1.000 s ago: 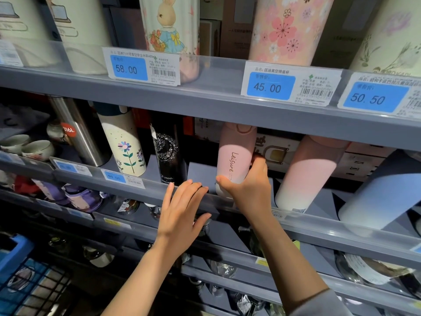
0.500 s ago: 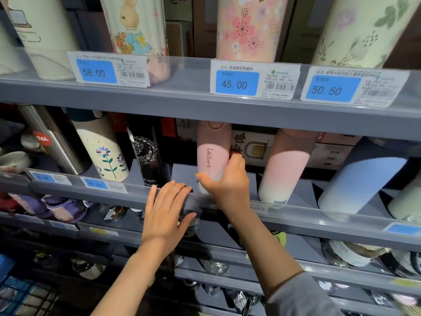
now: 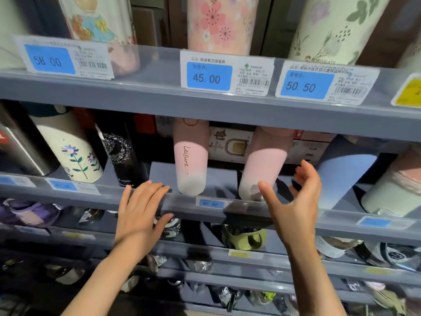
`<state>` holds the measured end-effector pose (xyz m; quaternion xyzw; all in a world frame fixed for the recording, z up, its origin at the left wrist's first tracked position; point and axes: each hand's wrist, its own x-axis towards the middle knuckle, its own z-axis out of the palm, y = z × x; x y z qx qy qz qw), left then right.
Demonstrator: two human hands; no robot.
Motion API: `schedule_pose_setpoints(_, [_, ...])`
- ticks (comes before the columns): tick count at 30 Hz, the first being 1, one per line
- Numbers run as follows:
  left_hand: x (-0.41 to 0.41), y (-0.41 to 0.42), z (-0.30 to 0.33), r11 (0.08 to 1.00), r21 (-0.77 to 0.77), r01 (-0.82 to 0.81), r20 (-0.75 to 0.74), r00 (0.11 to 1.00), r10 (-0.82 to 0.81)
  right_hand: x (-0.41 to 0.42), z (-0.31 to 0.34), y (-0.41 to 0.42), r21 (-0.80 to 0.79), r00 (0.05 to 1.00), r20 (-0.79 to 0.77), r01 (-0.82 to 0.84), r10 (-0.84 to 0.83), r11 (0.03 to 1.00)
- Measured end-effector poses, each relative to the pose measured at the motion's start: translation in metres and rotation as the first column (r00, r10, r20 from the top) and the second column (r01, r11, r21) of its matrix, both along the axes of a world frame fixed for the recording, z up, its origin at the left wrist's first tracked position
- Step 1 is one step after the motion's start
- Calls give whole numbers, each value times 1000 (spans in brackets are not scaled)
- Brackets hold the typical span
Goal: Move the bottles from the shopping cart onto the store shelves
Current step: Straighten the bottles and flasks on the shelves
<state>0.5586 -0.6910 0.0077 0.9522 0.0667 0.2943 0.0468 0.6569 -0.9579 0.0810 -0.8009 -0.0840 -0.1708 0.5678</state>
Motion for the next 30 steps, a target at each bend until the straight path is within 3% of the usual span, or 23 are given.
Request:
schedule_pose_setpoints(3, [1, 0, 0, 1000, -2, 0, -15, 1000, 0, 18, 4, -2, -30, 983, -147, -119, 113, 992])
schedule_pose_setpoints(8, [0, 1, 1, 1000, 13, -3, -28, 1000, 4, 33, 6, 3, 27, 935, -205, -288, 288, 957])
schedule_pose_setpoints(20, [-1, -2, 3, 1000, 18, -16, -40, 999, 16, 30, 4, 26, -118, 989, -145, 5, -23, 993])
schedule_pose_setpoints(23, [-1, -3, 6, 1000, -3, -29, -58, 998, 29, 32, 8, 26, -155, 978, -207, -49, 15, 987])
schedule_pose_setpoints(27, [-1, -3, 5, 1000, -10, -18, -52, 998, 17, 34, 11, 17, 30, 933, -276, -232, 231, 972])
schedule_pose_setpoints(30, [-2, -2, 4, 1000, -8, -1, -44, 999, 0, 34, 8, 15, 50, 948, -251, -188, 195, 981])
